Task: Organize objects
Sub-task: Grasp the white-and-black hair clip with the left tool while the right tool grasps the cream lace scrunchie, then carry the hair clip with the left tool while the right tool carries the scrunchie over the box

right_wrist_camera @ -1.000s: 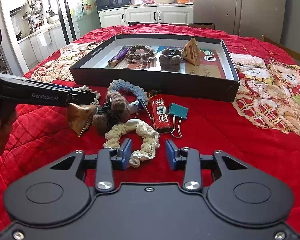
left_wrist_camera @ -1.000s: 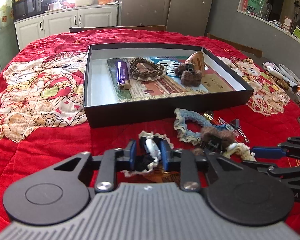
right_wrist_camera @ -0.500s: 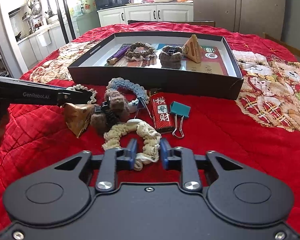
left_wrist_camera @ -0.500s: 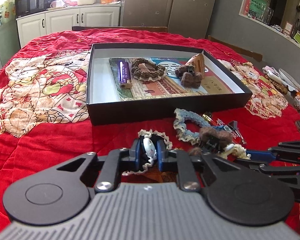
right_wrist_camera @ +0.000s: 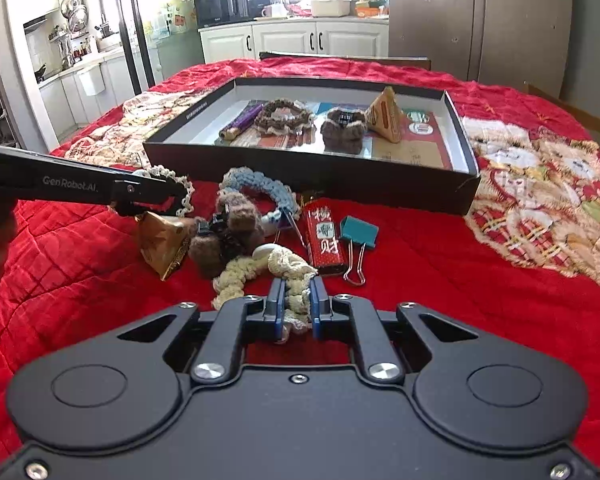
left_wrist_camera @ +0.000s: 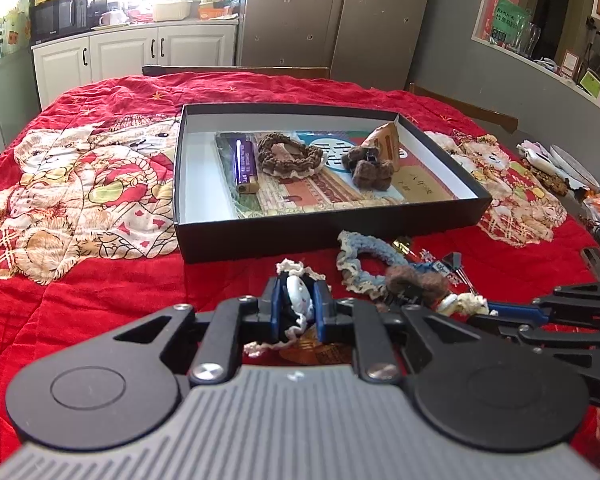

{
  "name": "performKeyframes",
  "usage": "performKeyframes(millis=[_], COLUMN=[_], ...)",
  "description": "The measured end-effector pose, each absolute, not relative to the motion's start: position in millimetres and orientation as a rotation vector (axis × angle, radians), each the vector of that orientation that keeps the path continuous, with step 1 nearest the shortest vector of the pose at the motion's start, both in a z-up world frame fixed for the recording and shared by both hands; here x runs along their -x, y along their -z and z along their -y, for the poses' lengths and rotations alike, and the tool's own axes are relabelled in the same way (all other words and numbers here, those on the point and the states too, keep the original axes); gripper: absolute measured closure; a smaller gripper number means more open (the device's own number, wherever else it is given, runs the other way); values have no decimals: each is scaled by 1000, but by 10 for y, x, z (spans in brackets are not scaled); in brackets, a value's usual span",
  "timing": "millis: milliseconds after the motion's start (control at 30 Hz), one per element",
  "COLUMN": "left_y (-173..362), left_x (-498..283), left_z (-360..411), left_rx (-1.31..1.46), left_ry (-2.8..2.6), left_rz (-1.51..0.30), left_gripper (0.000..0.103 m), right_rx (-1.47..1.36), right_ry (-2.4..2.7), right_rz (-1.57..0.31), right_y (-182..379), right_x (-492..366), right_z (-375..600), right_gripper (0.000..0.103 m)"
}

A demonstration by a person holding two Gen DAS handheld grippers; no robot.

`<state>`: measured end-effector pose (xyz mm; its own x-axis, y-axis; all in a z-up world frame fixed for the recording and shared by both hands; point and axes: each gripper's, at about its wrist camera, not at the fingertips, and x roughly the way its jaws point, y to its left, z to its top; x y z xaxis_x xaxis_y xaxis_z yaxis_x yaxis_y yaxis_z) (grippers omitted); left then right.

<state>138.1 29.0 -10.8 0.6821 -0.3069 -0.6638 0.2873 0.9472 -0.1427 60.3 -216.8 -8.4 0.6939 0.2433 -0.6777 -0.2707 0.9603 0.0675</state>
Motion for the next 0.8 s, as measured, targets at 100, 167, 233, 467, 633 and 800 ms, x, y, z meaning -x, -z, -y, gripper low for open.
performKeyframes(millis=[100,167,233,467,633,800], left_y=[77,52,22,-110,-230,-327], left_x=[-1366,-1358,-1351,-1362,-1401,-1500], left_z=[-284,-276,-272,-234,-179,-144], left_rx=[28,29,28,24,15,15], left_ry=[335,337,338,351,363,365], left_rz=[-741,-734,-726,-691,-658,-632], left_gripper=[83,83,83,83,83,83], right_rx=[38,41,45,70,105,130], right_ry=[-287,-287,-286,-280,-281,-283], right_rz=[-734,-721,-705,-651,-613,-579], right_y=[18,-28,-87,-298,-452,-599], right_x=[-579,-563,-547,-526,-556,-641], right_z=[2182,2188,2196,2228,2198,2175], right_gripper=[91,91,91,91,91,91])
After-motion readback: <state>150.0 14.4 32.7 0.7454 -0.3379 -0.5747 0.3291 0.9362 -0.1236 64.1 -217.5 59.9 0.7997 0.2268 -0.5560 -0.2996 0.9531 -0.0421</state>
